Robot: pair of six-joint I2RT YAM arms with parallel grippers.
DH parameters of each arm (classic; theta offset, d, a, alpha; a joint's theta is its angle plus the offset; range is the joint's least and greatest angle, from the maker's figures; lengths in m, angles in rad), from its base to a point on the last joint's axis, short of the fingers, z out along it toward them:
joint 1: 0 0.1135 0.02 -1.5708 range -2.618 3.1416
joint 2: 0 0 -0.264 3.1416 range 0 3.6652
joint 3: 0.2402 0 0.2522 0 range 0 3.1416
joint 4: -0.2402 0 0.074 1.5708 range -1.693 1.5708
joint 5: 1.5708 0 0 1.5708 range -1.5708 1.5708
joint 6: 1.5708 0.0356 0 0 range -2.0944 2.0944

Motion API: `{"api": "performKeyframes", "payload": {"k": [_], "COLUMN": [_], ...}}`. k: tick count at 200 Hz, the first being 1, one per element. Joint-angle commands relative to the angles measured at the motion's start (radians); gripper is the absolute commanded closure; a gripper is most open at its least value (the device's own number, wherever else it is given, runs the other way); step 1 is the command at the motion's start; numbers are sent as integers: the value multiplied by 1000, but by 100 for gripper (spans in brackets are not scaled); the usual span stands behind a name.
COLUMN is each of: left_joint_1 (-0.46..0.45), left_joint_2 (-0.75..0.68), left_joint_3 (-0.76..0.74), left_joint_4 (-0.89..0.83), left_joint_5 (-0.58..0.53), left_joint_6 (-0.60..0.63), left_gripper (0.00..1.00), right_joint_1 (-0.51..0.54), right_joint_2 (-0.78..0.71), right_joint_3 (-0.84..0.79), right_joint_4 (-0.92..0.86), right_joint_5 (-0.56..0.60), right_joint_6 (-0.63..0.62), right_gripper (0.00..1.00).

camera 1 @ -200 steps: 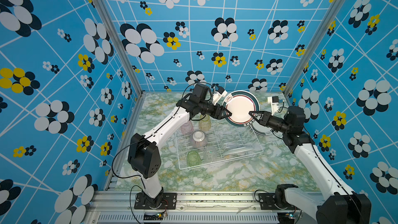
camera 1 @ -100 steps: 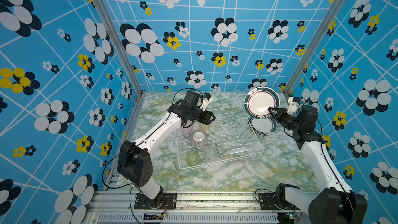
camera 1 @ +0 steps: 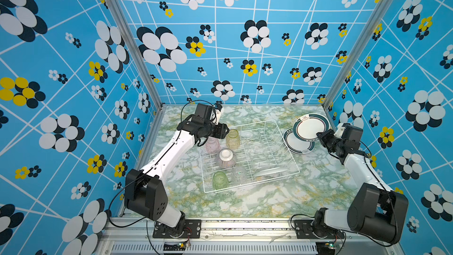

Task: Unload the mixed dishes from the dish rack
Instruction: 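Carry the plate with the right gripper onto the stack while the left gripper withdraws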

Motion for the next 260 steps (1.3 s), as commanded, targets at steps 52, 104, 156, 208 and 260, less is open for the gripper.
{"api": "performKeyframes", "payload": {"k": [52, 104, 156, 208, 260], "left_joint_1": [12, 11, 11, 11, 11], "left_joint_2": [-6, 14, 10, 7, 13], "left_joint_3": [-5, 4, 7, 9, 19], "left_joint_4": [-21, -16, -29, -43, -57], "left_joint_5": [7, 29, 18, 12, 12], "left_joint_6": [-7, -12, -8, -2, 4], "left_gripper": [41, 41, 41, 41, 41], "right_joint_1": [-1, -1, -1, -1, -1], "right_joint_2": [131, 211, 266, 301, 277], "right_joint_3": [-26, -25, -24, -23, -4], "right_joint_4": [113, 155, 154, 115, -27], "right_joint_5": [-53, -121, -133, -149, -109], "right_joint_6": [27, 43, 30, 2, -96], "right_gripper": [100, 100, 100, 100, 84]}}
